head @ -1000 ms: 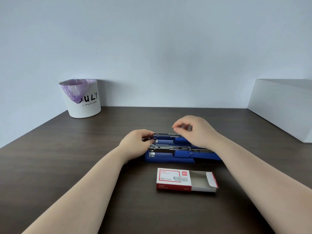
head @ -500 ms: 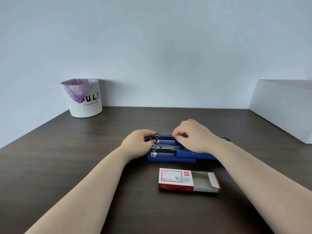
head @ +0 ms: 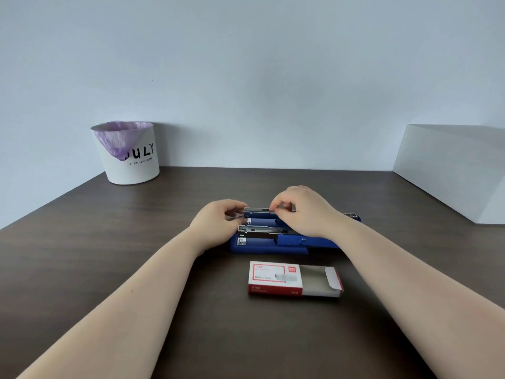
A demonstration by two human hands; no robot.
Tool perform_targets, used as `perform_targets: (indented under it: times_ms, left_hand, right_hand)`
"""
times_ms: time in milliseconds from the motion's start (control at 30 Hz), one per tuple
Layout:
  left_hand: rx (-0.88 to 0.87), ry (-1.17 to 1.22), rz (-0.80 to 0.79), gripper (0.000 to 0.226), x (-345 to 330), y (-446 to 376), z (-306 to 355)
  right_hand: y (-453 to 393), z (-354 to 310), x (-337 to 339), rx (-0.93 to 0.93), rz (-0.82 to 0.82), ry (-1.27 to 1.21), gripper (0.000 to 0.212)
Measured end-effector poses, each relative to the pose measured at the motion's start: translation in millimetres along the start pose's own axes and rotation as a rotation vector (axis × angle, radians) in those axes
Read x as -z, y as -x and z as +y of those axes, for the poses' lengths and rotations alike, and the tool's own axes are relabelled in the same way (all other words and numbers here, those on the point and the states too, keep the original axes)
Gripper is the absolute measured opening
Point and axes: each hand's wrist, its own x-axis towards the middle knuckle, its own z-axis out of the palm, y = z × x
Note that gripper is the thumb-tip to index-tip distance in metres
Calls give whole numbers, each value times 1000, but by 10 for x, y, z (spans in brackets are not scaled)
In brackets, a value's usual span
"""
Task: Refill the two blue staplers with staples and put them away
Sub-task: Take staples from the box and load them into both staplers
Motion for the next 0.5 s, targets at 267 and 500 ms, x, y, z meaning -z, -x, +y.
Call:
perform_targets:
  times_ms: [267,500]
  left_hand:
    - [-225,-103,239,8,150,319,245]
    - [-287,-106,-346,20,213,566,521]
  right_hand:
    - [340,-190,219,-17,-25,-143,13]
    - [807,-209,411,-2,-277,-197,4]
